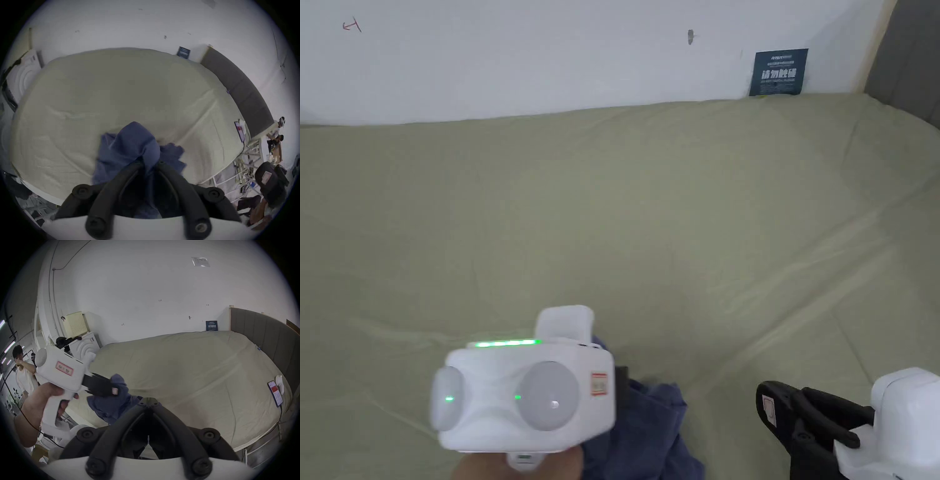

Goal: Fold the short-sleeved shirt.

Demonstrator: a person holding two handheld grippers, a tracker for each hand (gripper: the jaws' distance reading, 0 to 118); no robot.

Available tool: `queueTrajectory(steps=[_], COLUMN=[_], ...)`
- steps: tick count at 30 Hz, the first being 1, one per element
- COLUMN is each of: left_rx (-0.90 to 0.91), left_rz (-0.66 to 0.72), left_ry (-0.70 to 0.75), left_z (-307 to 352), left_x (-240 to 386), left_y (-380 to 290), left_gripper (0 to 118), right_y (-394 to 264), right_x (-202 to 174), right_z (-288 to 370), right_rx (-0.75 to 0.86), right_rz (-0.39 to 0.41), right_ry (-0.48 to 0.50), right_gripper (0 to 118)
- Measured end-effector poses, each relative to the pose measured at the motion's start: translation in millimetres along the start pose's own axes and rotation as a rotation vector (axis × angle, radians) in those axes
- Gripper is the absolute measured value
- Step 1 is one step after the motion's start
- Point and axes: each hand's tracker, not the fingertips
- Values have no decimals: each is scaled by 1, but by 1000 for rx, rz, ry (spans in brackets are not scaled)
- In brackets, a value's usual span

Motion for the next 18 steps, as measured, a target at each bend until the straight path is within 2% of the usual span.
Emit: queueTrajectory(steps=[6,18], left_rx=[-69,-127], left_rz=[-69,6], left_ry=[-1,-45], left_z=[-56,-94], left_x=[48,47], left_y=[-12,-19], left_gripper=[10,10], right_y=[-2,-6], right_x=[11,15], right_z=[6,4], right_rx=[6,-3], right_rz=[-19,-41], right_ry=[-22,-28], right_gripper=[1,1])
